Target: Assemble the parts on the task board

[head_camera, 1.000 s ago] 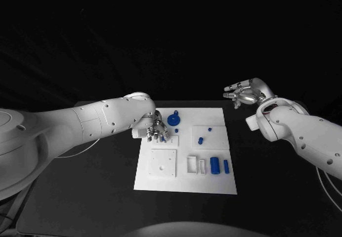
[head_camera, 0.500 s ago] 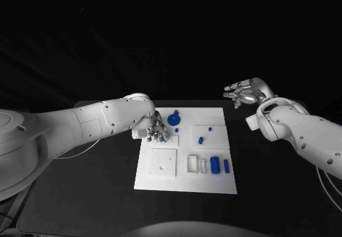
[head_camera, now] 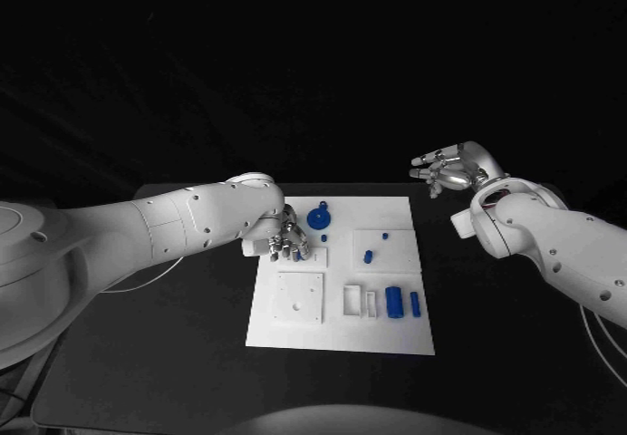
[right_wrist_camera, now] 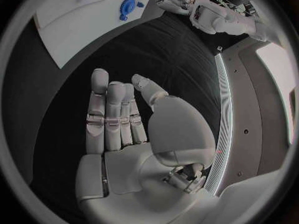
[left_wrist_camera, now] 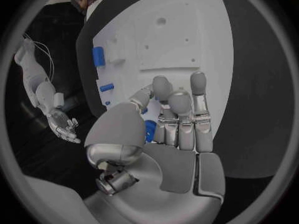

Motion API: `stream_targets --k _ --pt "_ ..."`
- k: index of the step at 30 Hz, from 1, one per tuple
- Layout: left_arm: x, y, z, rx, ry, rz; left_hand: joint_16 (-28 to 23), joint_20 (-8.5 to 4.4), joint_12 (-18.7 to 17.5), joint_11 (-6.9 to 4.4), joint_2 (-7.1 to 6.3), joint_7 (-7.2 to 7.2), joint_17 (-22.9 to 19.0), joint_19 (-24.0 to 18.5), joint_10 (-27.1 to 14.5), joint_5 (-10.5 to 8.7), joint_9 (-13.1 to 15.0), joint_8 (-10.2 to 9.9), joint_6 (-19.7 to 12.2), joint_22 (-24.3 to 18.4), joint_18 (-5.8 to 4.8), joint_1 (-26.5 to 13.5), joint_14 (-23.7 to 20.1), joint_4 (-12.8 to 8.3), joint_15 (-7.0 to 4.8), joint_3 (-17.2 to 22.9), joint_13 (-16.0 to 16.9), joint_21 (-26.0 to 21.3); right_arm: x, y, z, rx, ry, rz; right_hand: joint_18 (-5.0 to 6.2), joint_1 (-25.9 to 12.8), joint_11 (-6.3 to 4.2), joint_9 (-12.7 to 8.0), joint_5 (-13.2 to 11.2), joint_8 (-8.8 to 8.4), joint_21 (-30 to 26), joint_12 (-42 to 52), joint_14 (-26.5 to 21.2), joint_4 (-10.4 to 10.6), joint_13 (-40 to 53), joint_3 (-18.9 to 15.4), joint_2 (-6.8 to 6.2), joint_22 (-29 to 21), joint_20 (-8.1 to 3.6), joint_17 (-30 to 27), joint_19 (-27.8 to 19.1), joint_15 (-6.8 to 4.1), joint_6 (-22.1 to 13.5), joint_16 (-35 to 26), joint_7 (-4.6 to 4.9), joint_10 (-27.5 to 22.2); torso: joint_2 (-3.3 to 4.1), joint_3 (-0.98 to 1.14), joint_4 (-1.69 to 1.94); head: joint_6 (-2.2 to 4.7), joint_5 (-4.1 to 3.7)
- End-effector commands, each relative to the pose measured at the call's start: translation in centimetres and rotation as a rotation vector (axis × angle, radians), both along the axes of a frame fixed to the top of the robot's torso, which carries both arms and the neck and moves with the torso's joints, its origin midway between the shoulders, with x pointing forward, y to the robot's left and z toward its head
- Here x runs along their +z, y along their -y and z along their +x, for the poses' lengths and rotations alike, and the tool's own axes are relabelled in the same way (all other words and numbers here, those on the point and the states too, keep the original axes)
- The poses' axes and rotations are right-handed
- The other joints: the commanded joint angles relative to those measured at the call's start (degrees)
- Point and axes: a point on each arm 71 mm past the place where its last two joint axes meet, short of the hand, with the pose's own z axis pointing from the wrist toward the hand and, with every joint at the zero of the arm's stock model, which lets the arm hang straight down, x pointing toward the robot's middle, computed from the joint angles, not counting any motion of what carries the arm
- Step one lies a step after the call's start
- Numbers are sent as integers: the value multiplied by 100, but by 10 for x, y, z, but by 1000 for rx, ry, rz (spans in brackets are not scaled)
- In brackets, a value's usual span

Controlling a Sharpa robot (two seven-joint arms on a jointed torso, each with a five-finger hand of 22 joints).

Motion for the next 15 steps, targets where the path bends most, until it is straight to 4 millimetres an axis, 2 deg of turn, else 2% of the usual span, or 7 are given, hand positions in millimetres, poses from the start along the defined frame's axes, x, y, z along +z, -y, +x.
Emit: stream_targets --k 1,15 --pt "-1 2 -1 -11 7 -4 -3 -23 -19 -208 60 -642 7 -30 80 13 10 20 800 87 -83 24 1 -505 -26 549 6 19 0 -1 0 11 0 -5 41 -42 -5 4 9 -17 -21 20 -56 -20 -5 5 13 80 9 -8 67 -1 -13 -6 1 5 1 0 -3 -5 -1" --pt "-1 1 0 -16 11 13 -3 -23 -19 -208 60 -642 7 -30 80 13 10 20 800 87 -83 24 1 -505 -26 549 6 19 0 -2 0 12 -1 -4 41 -46 -6 4 11 -16 -22 30 -52 -35 -8 11 23 84 8 -8 73 -2 -12 -2 2 7 -1 0 2 -10 -2"
